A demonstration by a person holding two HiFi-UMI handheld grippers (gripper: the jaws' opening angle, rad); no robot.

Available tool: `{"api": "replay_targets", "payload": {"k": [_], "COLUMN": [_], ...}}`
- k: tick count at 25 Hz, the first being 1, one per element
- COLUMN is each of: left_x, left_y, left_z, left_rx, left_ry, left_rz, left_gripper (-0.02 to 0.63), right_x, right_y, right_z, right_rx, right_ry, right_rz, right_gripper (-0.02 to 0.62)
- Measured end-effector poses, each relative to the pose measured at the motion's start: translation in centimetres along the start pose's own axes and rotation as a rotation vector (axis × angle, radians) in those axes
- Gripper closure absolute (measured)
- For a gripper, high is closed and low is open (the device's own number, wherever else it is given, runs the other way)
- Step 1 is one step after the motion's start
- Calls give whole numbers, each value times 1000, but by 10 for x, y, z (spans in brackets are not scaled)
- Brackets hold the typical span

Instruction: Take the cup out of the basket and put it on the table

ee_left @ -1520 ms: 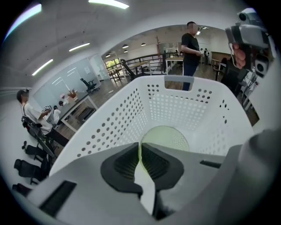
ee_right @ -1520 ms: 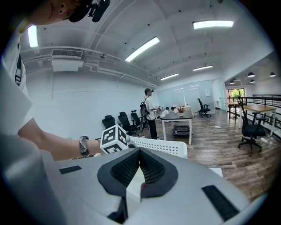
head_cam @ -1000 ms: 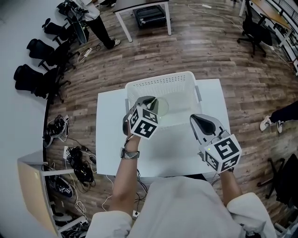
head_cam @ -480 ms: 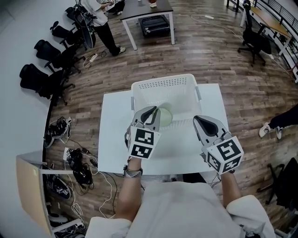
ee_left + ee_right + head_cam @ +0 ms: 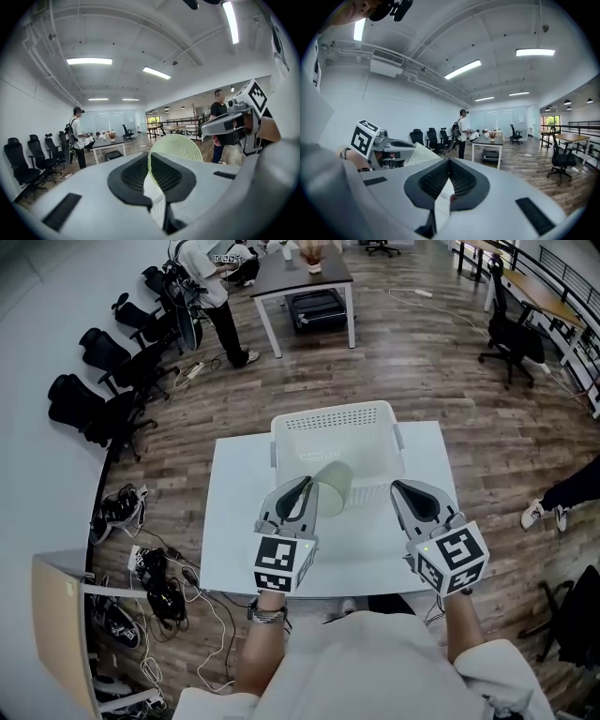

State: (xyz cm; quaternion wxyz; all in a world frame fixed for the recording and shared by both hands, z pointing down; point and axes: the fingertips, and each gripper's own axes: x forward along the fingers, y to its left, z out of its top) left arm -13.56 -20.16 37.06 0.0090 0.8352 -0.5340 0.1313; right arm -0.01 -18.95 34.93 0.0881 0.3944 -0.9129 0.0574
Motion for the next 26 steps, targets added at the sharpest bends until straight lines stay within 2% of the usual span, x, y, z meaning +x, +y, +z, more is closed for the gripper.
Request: {"api": "replay_targets", "payload": {"k": [6, 13, 26], "left_x": [-13, -19, -20], "left_y": [-5, -8, -10], "left_z": [9, 23, 30], "left_rx": [5, 41, 45], "left_ry": [-24, -45, -68], "left_rz": [4, 4, -9], "left_gripper": [584, 584, 584], "right_x": [-4, -6, -7], "right_y": [-3, -5, -4], "right_z": [7, 10, 12], "right_rx": [-39, -51, -60], "right_ry": [-14, -35, -48], "right_rz": [-28, -48, -56], "right_gripper": [580, 580, 580]}}
